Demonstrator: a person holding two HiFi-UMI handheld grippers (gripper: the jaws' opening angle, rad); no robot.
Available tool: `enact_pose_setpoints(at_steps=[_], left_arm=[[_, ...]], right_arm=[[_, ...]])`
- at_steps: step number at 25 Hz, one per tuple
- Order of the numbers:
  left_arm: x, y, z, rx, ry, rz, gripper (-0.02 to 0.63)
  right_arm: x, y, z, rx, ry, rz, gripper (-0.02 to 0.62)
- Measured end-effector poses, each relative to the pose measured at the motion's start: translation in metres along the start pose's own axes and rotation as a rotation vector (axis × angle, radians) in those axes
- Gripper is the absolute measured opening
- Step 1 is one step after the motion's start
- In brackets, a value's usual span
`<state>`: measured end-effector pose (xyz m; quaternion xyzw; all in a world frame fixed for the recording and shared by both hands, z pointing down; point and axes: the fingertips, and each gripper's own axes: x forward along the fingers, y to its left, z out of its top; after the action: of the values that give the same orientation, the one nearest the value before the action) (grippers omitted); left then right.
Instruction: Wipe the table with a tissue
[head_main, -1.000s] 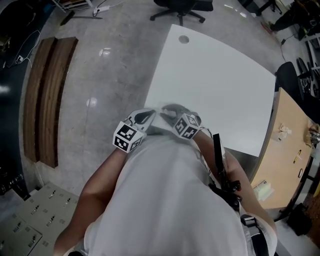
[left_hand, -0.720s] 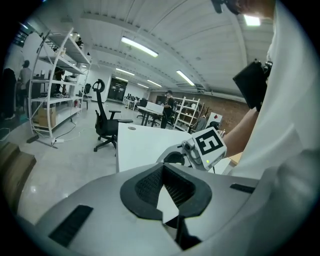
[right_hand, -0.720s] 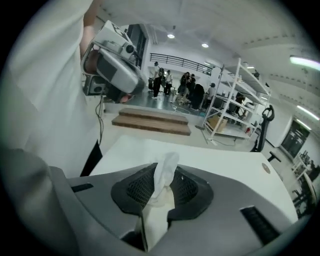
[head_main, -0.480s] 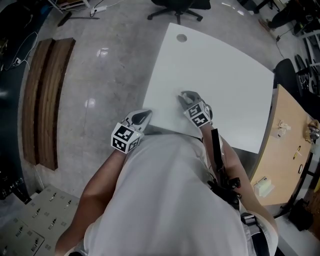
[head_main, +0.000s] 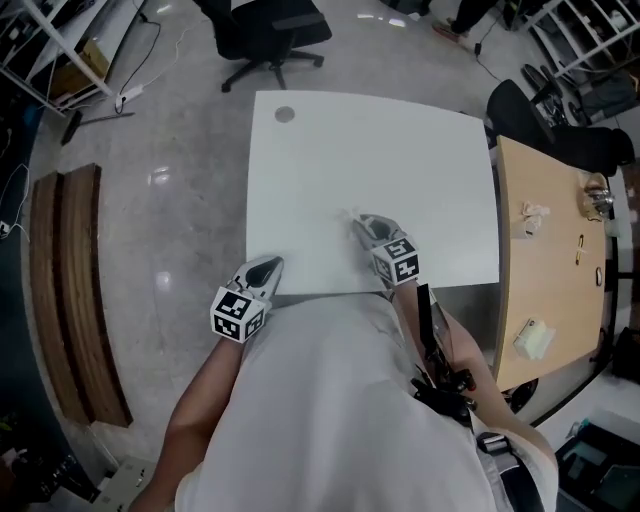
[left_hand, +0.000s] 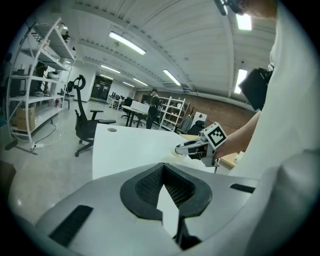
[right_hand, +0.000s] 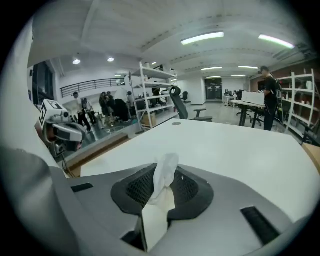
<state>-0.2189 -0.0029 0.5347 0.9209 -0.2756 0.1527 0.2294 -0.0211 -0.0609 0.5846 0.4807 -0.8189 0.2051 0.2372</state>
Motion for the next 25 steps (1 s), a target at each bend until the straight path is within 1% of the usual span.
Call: enact_pose_setpoints(at_steps=[5,8,11,13,18,22,25], left_arm=[[0.028,-0.007,0.019,0.048,-0.015,-0.044,0.003],[0.039,-0.008,0.030,0.070,-0.023,-0.057,0.003],[0.050,-0.011,0.045,0.079,-0.036,-0.051,0.003],[0.061,-0.020,0.049,0.089,-0.031,-0.053,0.003],[0.091,-0.060,0.044,0.100,-0.002,-0.093,0.003],[0.100,-0.074,0.052,0.108,0.000,-0.083,0.003],[0.107,-0.083,0.052,0.110,-0.002,-0.074,0.003]], right_arm=[[-0.041,-0.027,0.001,0.086,-0.071,-0.042,0.077],[-0.063,-0.038,0.010,0.101,-0.122,-0.055,0.077],[-0.079,-0.051,0.029,0.080,-0.176,-0.053,0.077],[-0.090,-0.057,0.038,0.067,-0.202,-0.048,0.077],[-0.130,-0.065,0.033,0.041,-0.231,-0.053,0.077],[-0.143,-0.067,0.038,0.020,-0.247,-0.027,0.077],[-0.146,-0.070,0.033,-0.004,-0.243,-0.010,0.077]])
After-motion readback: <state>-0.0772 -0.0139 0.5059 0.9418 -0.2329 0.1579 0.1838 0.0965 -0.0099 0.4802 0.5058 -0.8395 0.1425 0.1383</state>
